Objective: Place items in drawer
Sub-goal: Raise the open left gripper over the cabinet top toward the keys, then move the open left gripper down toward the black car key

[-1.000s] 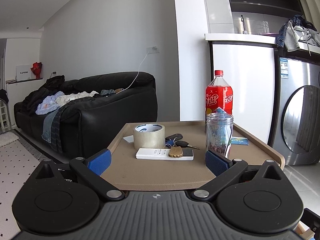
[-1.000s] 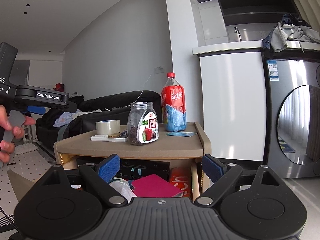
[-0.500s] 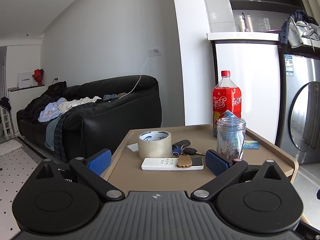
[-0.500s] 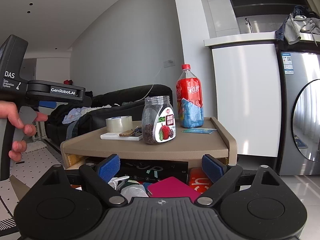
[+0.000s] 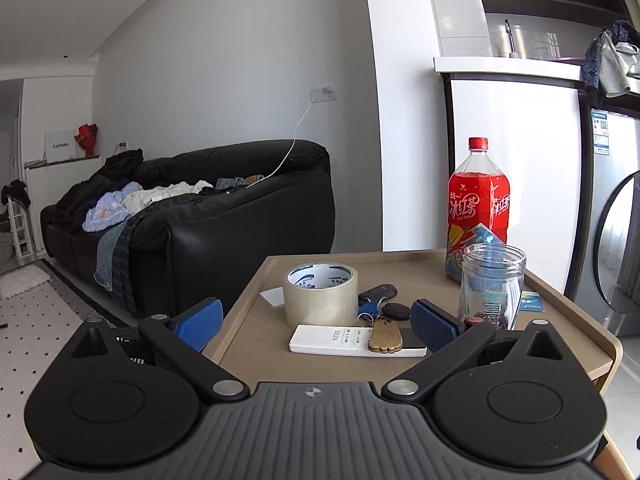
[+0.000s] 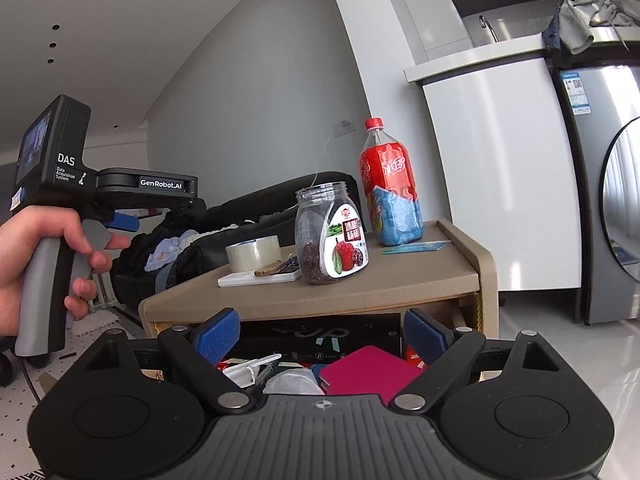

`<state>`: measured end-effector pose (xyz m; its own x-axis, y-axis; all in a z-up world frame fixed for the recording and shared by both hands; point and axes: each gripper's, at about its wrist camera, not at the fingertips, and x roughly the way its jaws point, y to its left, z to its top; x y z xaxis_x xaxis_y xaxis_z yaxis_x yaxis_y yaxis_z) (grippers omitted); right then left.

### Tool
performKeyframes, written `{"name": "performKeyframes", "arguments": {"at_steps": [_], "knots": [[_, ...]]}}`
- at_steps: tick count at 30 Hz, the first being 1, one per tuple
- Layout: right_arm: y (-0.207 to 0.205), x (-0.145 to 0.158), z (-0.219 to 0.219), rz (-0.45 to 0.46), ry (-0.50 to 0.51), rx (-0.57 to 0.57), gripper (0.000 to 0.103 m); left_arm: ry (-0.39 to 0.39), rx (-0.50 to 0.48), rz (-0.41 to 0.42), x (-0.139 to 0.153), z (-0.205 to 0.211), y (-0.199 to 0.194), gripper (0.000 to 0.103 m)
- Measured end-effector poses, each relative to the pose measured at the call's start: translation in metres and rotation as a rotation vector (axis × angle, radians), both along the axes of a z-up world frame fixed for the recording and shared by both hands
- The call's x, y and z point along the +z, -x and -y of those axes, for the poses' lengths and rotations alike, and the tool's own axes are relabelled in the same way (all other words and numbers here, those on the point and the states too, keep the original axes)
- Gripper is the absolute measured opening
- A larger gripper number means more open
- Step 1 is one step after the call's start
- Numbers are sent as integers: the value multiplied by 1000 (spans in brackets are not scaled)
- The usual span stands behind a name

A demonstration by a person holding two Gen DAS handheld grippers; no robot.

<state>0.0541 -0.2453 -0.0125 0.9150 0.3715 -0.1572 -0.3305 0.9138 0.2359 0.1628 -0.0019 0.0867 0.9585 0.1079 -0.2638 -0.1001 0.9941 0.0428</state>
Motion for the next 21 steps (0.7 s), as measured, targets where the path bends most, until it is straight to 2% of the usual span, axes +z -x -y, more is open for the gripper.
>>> {"name": "performKeyframes", "arguments": {"at_steps": [2, 5, 10, 21], "knots": [[2, 0, 3, -9, -42, 16, 92, 14, 2, -7, -1, -2, -5, 103], [3, 0, 2, -28, -41, 26, 92, 30, 16, -22, -3, -5, -12, 103], [6, -2, -4, -6, 4, 0, 92, 18, 23, -45, -5, -7, -25, 103], [-8, -10, 2, -51, -57, 51, 92, -8, 26, -63, -6, -9, -47, 103]]}}
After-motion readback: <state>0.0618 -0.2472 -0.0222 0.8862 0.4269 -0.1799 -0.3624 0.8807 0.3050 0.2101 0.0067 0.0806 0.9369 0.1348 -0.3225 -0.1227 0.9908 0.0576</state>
